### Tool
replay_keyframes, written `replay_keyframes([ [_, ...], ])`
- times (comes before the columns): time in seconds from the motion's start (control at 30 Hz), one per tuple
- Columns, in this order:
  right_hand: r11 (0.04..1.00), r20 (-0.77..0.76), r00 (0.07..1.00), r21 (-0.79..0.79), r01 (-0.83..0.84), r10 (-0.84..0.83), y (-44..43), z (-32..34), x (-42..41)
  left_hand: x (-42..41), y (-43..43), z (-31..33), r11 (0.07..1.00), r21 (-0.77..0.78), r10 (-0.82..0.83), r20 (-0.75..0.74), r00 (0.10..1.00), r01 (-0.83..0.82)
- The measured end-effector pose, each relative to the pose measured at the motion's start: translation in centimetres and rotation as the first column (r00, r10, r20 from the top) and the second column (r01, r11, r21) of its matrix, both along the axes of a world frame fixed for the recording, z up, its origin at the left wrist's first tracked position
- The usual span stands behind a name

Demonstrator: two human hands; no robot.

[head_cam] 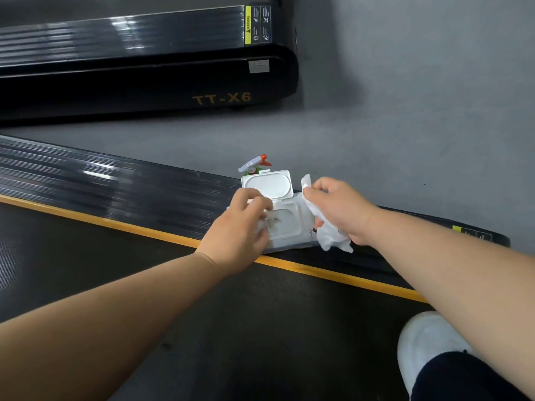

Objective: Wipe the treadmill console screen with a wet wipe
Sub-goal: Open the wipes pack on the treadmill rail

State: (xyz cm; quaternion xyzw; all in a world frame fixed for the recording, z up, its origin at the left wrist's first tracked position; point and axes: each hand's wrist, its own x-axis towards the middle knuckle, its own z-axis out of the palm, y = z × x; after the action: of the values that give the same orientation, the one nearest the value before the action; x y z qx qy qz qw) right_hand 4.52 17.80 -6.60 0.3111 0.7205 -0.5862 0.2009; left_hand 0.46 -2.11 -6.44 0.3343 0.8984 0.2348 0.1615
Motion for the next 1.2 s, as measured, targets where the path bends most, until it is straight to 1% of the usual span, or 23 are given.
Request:
replay_keyframes([
  [0.07,1.0,0.031,1.0,-0.024,0.001,0.0,0.2,-0.3,0.3,0.0,0.4,-0.2,1.0,-0.021,0.007,-0.015,1.0,-0.007],
  [0.13,0.999,0.02,1.0,-0.037,0.017,-0.016,0.1,-0.5,0.2,-0.2,0.9,-0.7,0.985,-0.076,-0.165,-0.183,0.969,0.153],
  [0.2,1.0,0.005,1.0,-0.011,0.006,-0.006,0.0,-0.4,0.0,-0.4,0.9,-1.6,0.937,-0.145,-0.349,-0.353,0.868,0.318],
  [0.3,0.998,0.009,1.0,-0.056,0.023,-0.022,-0.2,-0.3,-0.6,0.1,-1.0,-2.2,0.827,-0.285,-0.562,-0.389,0.73,0.485],
  [0.37,0.997,0.044,0.999,-0.076,0.016,-0.013,-0.3,-0.2,-1.1,0.3,-2.2,-2.4,0.775,-0.388,-0.63,-0.397,0.668,0.499],
  [0.4,0.998,0.062,0.998,-0.063,0.004,0.0,-0.3,-0.2,-1.2,0.2,-2.2,-2.4,0.787,-0.389,-0.611,-0.382,0.694,0.478],
  [0.43,0.999,0.071,0.997,-0.044,-0.011,0.014,-0.3,-0.2,-1.4,-0.1,-1.7,-2.2,0.826,-0.352,-0.552,-0.354,0.755,0.439],
  [0.47,0.999,0.076,0.997,-0.024,-0.023,0.025,-0.2,-0.4,-1.6,-0.6,-0.9,-1.9,0.874,-0.289,-0.474,-0.324,0.819,0.391],
  [0.5,0.999,0.082,0.996,-0.015,-0.031,0.032,-0.1,-0.4,-1.7,-1.2,-0.1,-1.6,0.911,-0.231,-0.403,-0.321,0.857,0.342],
  [0.57,0.999,0.096,0.995,-0.02,-0.038,0.04,0.2,-0.5,-2.0,-2.1,1.2,-1.3,0.943,-0.198,-0.324,-0.351,0.878,0.269],
  [0.63,0.998,0.104,0.994,-0.046,-0.032,0.037,0.3,-0.6,-2.2,-2.7,2.0,-0.9,0.942,-0.292,-0.265,-0.339,0.903,0.166],
  [0.7,0.995,0.099,0.995,-0.1,0.018,-0.008,0.4,-0.8,-2.1,-3.6,2.6,-0.3,0.904,-0.427,-0.113,-0.186,0.976,0.023],
  [0.73,0.994,0.09,0.995,-0.105,0.04,-0.03,0.4,-0.9,-2.0,-4.1,2.9,0.1,0.877,-0.479,-0.008,-0.087,0.996,-0.034],
  [0.77,0.995,0.072,0.996,-0.084,0.05,-0.044,0.3,-0.8,-2.0,-4.6,3.2,0.3,0.862,-0.504,0.048,-0.025,0.999,-0.054],
  [0.8,0.996,0.048,0.996,-0.043,0.078,-0.076,0.3,-0.6,-2.1,-4.7,3.5,0.7,0.867,-0.496,0.029,-0.039,0.999,-0.045],
  [0.83,0.991,0.018,0.99,-0.006,0.137,-0.137,0.2,-0.1,-2.3,-4.6,3.7,0.9,0.891,-0.454,-0.059,-0.144,0.988,-0.013],
  [0.9,0.954,-0.041,0.954,0.023,0.299,-0.298,0.8,0.5,-3.0,-3.8,3.6,0.7,0.938,-0.326,-0.255,-0.42,0.871,0.117],
  [0.93,0.929,-0.071,0.927,0.022,0.37,-0.368,1.2,0.8,-3.4,-3.0,3.3,0.3,0.94,-0.269,-0.32,-0.476,0.819,0.211],
  [1.0,0.897,-0.098,0.892,-0.021,0.442,-0.442,1.7,1.2,-4.0,-1.4,2.0,-0.3,0.894,-0.232,-0.447,-0.444,0.776,0.382],
  [1.1,0.906,-0.06,0.909,-0.133,0.402,-0.412,1.5,1.6,-4.3,-0.5,0.0,-0.8,0.839,-0.297,-0.54,-0.345,0.768,0.456],
  [1.13,0.911,-0.043,0.92,-0.165,0.377,-0.389,1.4,1.7,-4.4,-0.6,-0.1,-0.4,0.848,-0.285,-0.523,-0.31,0.794,0.448],
  [1.17,0.919,-0.043,0.933,-0.194,0.344,-0.358,1.1,1.7,-4.6,-1.0,0.2,0.1,0.881,-0.24,-0.46,-0.24,0.855,0.407],
  [1.2,0.923,-0.048,0.943,-0.225,0.312,-0.33,0.9,1.7,-4.9,-1.6,0.8,0.9,0.937,-0.172,-0.328,-0.134,0.935,0.304],
])
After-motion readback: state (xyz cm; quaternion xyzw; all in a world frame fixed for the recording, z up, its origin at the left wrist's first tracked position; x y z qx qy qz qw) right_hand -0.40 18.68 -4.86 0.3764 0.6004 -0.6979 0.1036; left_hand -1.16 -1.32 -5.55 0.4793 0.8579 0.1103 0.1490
